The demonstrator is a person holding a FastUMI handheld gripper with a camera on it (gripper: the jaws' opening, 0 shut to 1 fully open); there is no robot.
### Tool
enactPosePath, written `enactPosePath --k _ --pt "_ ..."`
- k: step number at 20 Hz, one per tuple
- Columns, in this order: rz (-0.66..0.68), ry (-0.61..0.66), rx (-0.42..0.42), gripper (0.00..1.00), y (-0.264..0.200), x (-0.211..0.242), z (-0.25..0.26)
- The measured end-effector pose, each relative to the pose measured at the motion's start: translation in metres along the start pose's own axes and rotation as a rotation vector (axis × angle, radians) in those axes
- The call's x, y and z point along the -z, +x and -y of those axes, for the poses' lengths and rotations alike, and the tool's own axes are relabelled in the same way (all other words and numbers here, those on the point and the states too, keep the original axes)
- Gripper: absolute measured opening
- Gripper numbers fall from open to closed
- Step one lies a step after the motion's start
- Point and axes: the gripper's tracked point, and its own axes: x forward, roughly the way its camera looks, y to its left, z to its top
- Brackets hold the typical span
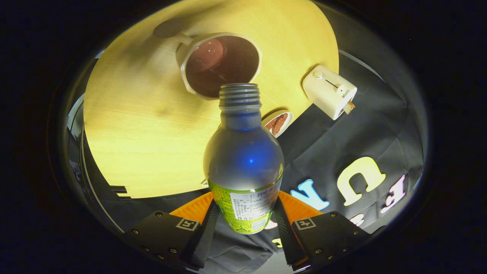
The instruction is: Take the bottle from table, then pour the juice into the cup, finally place the bottle on the coaster
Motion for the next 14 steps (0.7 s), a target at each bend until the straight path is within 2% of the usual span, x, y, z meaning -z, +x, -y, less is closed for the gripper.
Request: enactPosePath --k 5,9,14 --pt "0.072 0.206 -0.085 0.76 0.007 -0.008 -0.035" --pt "0.132 0.27 -0.095 0.76 0.013 -0.019 -0.049" --pt "0.209 0.439 -0.14 0.76 0.017 -0.028 -0.073"
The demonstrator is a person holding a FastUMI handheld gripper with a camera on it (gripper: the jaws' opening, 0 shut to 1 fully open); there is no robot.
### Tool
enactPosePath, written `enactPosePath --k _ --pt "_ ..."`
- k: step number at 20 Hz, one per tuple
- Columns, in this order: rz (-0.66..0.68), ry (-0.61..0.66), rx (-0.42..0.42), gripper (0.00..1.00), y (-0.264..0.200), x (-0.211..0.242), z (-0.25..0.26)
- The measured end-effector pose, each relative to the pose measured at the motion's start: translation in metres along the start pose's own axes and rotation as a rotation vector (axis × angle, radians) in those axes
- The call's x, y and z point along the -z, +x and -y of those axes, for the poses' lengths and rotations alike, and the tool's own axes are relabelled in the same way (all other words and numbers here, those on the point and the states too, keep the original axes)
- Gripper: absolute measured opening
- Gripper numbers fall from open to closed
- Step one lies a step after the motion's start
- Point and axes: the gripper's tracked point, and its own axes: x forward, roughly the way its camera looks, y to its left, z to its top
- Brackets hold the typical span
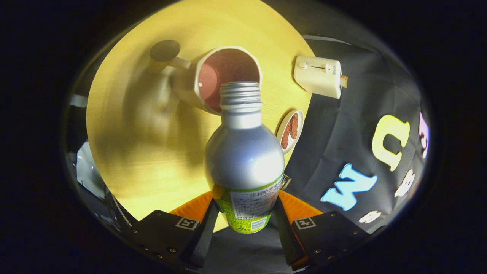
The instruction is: Take the bottle from table, then pour the juice into the cup, finally place the bottle on the coaster
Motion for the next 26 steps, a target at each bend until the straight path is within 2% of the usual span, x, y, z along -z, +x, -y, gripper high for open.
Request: enactPosePath --k 8,15,21,26 --pt "0.131 0.39 -0.18 0.76 0.014 0.003 -0.051" --pt "0.239 0.675 -0.282 0.76 0.025 0.002 -0.066" --pt "0.368 0.926 -0.352 0.77 0.034 -0.004 -0.057" --pt "0.519 1.092 -0.353 0.76 0.044 -0.012 -0.025"
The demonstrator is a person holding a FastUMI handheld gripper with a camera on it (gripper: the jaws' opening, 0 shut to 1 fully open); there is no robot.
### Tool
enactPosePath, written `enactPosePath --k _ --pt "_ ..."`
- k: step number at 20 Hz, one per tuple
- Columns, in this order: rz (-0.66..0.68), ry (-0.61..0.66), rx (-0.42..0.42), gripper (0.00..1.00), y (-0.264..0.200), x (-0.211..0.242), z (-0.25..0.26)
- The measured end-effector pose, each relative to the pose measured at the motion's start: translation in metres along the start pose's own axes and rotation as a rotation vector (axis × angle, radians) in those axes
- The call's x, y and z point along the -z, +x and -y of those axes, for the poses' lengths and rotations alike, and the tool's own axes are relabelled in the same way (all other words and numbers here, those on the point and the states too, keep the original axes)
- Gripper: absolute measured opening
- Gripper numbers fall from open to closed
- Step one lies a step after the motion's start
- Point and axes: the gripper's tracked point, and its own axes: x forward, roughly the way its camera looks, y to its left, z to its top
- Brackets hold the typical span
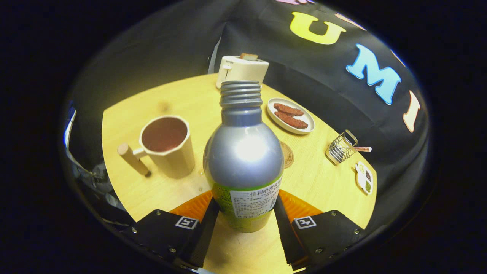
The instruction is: Take the bottle from table, then pour the juice into the cup, finally place the bottle on the coaster
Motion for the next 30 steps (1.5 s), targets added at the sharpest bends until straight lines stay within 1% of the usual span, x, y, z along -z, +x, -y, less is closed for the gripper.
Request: enactPosePath --k 3,5,10,13,17,19,25,30 --pt "0.08 0.073 -0.022 0.76 0.009 -0.019 0.013" --pt "0.134 0.109 -0.018 0.76 0.017 -0.034 0.025" --pt "0.19 0.201 -0.051 0.76 0.043 -0.055 0.048" --pt "0.227 0.24 -0.058 0.76 0.06 -0.069 0.058" --pt "0.279 0.273 -0.045 0.76 0.082 -0.085 0.072" --pt "0.286 0.286 -0.034 0.76 0.091 -0.086 0.079" --pt "0.335 0.314 0.027 0.76 0.11 -0.093 0.104" --pt "0.328 0.359 0.015 0.77 0.128 -0.091 0.111"
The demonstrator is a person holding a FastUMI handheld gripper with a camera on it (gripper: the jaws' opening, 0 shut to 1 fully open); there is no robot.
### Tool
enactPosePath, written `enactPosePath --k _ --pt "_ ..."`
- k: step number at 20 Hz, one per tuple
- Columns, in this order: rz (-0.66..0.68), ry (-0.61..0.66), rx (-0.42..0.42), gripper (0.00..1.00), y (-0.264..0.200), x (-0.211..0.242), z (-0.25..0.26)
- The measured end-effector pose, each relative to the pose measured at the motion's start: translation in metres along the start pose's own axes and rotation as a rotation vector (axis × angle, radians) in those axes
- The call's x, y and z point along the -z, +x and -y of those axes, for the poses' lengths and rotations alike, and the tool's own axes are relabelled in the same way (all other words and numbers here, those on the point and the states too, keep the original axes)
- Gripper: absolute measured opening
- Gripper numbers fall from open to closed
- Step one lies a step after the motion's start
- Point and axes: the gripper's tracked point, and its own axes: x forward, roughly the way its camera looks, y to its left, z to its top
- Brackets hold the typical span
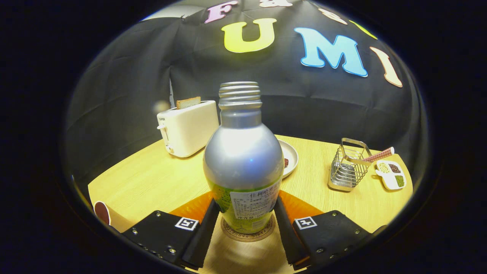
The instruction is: Take the bottle from table, then pour the juice into the cup, finally place the bottle on the coaster
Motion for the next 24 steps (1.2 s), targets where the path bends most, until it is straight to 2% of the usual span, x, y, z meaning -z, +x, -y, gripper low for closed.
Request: enactPosePath --k 13,15,16,17,24 --pt "-0.025 -0.02 -0.007 0.81 0.011 0.015 0.001" --pt "-0.039 -0.017 -0.01 0.86 0.011 0.017 0.001" --pt "-0.039 -0.022 -0.005 0.93 0.011 0.017 0.002" --pt "-0.035 -0.024 0.001 0.97 0.01 0.016 0.003" --pt "-0.032 0.002 0.021 0.97 -0.009 0.004 0.003"
